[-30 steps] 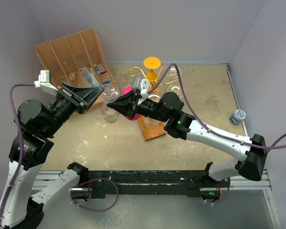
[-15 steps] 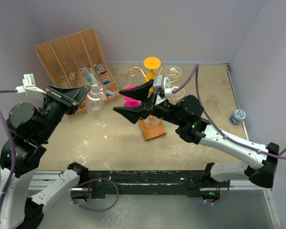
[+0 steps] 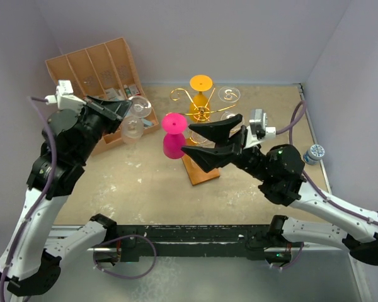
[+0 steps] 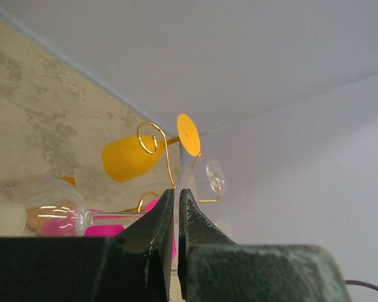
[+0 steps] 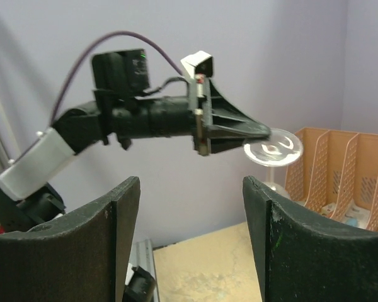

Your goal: Place the wine glass upside down on the wine glass rack

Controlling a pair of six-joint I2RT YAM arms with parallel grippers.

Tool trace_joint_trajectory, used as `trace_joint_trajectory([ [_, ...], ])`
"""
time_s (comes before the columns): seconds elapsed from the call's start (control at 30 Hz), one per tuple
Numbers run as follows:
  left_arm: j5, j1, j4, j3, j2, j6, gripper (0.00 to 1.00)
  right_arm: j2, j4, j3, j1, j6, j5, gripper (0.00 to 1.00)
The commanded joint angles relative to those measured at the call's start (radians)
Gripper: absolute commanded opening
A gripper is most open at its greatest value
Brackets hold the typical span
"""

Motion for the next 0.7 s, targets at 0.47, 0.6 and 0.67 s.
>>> trace_joint_trajectory([
  [0.47, 0.187, 0.002, 0.440, -0.095, 0.249, -0.027, 0.00, -0.175, 0.133, -0.147, 0.004, 0.143, 0.053, 0.70],
  [0.6, 0.232, 0.003, 0.502, -0.139, 0.268, -0.078, 0.00, -0.167, 0.177, -0.168, 0.003, 0.179, 0.004, 0.70],
  [0.67, 0.242, 0.003, 0.527, -0.157, 0.273, -0.103, 0.00, -0.163, 0.190, -0.173, 0.004, 0.191, -0.008, 0.69],
])
